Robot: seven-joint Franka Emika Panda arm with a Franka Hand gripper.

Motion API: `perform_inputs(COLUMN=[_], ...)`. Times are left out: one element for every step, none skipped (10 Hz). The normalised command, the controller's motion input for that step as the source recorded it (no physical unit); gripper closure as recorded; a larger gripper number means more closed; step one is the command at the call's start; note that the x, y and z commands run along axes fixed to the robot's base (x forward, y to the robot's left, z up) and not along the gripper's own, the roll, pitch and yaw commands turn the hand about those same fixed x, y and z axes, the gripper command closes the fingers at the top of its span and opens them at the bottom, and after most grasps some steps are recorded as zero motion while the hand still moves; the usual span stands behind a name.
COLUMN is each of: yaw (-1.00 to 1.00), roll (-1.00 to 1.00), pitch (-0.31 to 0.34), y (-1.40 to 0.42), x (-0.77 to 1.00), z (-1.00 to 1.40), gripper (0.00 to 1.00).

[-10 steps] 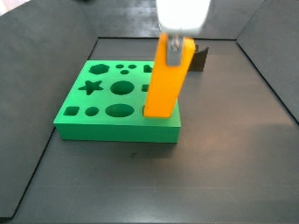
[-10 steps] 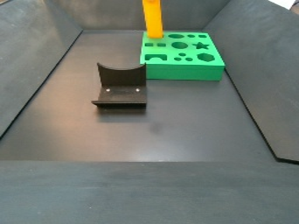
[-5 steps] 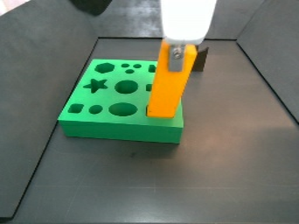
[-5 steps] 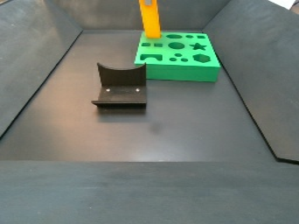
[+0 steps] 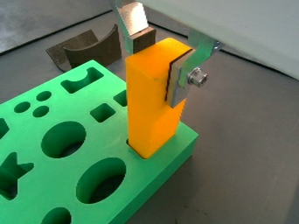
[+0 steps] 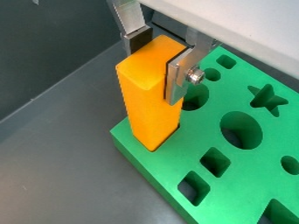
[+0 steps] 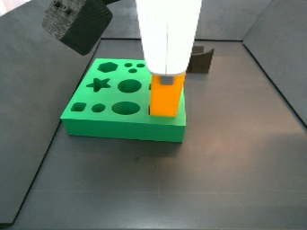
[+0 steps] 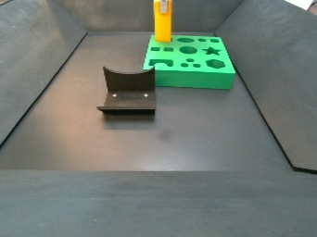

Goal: Insert the rectangle object.

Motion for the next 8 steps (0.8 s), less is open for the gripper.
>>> perform_inputs(yaw=[0.03,0.03,0.00,0.00,0.03,0.00,0.00,0.00], roll=[0.12,-0.07,-0.27,-0.32,-0.33,-0.31,-0.24,-0.10], pitch=[0.000,0.000,0.041,0.064,0.086,0.074,-0.090,-0.029], y=[0.26,0.45,0.54,0.47,0.41,0.03,0.11,0.00], x=[-0.22,-0.22,-0.22,-0.21,-0.14,0.00,-0.09,0.00], z=[-0.54,-0.65,-0.61,-0.53,-0.50,-0.52,-0.16,-0.16], gripper=[1.00,1.00,1.00,1.00,1.00,1.00,1.00,1.00])
